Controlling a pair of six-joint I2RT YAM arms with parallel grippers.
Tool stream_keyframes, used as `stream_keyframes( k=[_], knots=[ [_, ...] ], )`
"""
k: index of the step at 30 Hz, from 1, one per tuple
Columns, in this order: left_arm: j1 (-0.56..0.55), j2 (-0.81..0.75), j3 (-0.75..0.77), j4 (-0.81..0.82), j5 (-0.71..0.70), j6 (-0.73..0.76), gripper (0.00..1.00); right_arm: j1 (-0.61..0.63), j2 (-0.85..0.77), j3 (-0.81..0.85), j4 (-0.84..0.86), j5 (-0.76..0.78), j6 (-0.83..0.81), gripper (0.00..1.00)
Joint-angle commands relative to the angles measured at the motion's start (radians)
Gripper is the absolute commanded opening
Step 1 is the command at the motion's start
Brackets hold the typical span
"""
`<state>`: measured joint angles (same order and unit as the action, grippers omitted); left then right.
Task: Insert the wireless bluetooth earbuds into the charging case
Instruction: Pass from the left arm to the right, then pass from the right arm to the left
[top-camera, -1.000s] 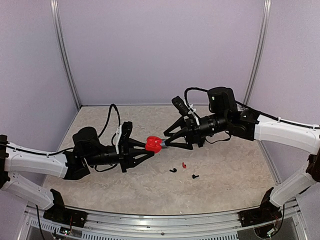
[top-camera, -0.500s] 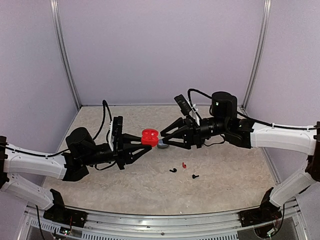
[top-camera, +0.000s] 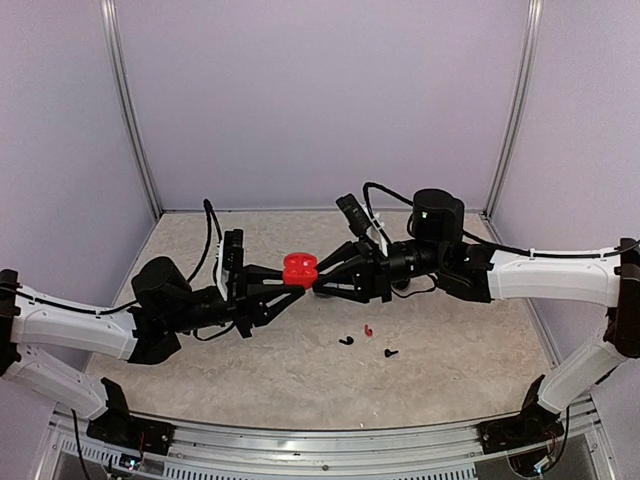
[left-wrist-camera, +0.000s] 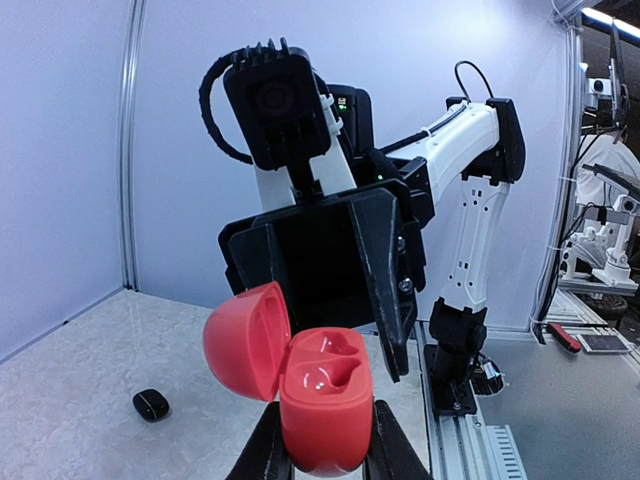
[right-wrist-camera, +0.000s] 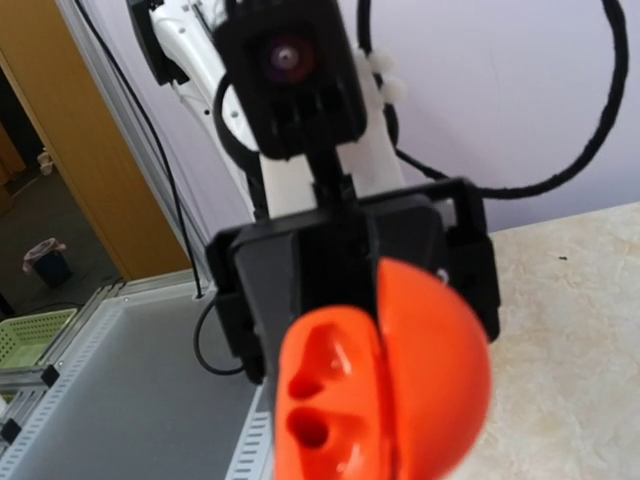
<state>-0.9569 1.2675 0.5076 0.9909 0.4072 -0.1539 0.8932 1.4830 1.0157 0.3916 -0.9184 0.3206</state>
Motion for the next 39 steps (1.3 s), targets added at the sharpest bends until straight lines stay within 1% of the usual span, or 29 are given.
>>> stream_keyframes(
  k=[1, 4, 7, 9, 14, 17, 19, 23, 27, 32, 37, 39],
  knots=[
    [-0.010, 0.016, -0.002, 0.045, -0.021, -0.009, 0.06, 0.015, 0.017, 0.025, 0.047, 0.006, 0.012, 0.33],
    [-0.011, 0.018, -0.003, 0.047, -0.027, -0.012, 0.06, 0.018, 0.022, 0.027, 0.049, 0.006, 0.012, 0.27],
    [-0.011, 0.019, -0.002, 0.048, -0.033, -0.013, 0.06, 0.018, 0.025, 0.027, 0.049, 0.005, 0.012, 0.25],
    [-0.012, 0.020, -0.002, 0.049, -0.038, -0.014, 0.09, 0.020, 0.026, 0.026, 0.052, -0.001, 0.013, 0.23],
    [-0.009, 0.012, 0.002, 0.015, -0.043, -0.014, 0.20, 0.020, 0.011, 0.035, 0.014, 0.006, -0.010, 0.14],
    [-0.003, -0.004, 0.000, -0.022, -0.044, -0.013, 0.33, 0.018, 0.000, 0.036, -0.011, 0.010, -0.025, 0.11],
    [0.002, -0.018, -0.005, -0.042, -0.045, -0.012, 0.37, 0.018, -0.005, 0.036, -0.023, 0.013, -0.034, 0.10],
    [0.010, -0.052, -0.011, -0.080, -0.047, -0.009, 0.41, 0.017, -0.014, 0.035, -0.042, 0.016, -0.042, 0.09],
    [0.014, -0.078, -0.014, -0.113, -0.046, -0.003, 0.42, 0.015, -0.024, 0.035, -0.068, 0.026, -0.058, 0.09],
    [0.015, -0.081, -0.011, -0.116, -0.034, -0.010, 0.41, 0.012, -0.026, 0.042, -0.108, 0.034, -0.077, 0.08],
    [0.015, -0.069, -0.004, -0.120, -0.025, -0.013, 0.35, 0.011, -0.028, 0.042, -0.117, 0.036, -0.083, 0.08],
    [0.017, -0.066, -0.002, -0.125, -0.025, -0.014, 0.34, 0.009, -0.030, 0.044, -0.119, 0.038, -0.084, 0.08]
  ],
)
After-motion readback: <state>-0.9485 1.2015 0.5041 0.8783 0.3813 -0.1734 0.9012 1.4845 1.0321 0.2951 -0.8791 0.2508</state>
